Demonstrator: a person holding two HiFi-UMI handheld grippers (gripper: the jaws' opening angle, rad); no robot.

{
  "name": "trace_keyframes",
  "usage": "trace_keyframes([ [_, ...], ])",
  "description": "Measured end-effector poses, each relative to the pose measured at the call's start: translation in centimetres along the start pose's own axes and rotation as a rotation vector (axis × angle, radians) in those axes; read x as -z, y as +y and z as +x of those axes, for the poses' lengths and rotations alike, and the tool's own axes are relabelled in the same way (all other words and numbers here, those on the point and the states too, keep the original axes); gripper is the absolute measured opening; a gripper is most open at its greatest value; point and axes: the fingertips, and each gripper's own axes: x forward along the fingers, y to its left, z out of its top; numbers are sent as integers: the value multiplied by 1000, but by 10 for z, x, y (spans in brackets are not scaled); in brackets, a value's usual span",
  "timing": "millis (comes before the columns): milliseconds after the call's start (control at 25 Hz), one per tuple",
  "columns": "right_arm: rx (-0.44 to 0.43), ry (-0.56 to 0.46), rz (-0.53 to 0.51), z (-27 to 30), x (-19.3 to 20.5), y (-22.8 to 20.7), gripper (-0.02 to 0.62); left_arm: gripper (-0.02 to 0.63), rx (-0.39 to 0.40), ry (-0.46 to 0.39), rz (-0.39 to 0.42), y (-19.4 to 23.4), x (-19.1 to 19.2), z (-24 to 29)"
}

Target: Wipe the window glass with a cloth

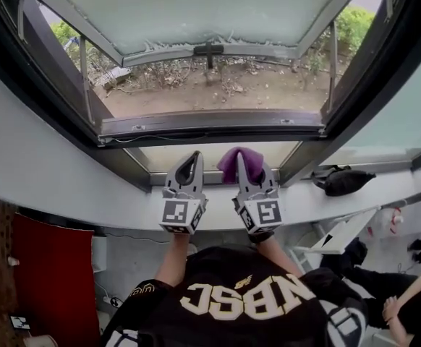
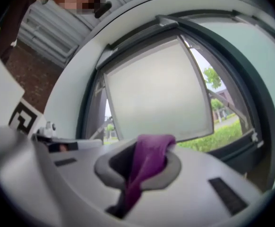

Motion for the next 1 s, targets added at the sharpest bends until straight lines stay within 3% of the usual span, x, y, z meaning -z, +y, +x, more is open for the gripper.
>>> trace_keyframes([
  [360, 26, -16, -10, -11, -14, -20, 25, 18, 54, 25, -1, -31, 4, 20],
  [680, 28, -18, -19, -11, -24, -32, 26, 19, 64, -20, -34, -34, 4, 26],
  [1000, 10, -55, -39, -5, -41, -38, 25, 19, 72, -50, -7, -36, -8, 40],
])
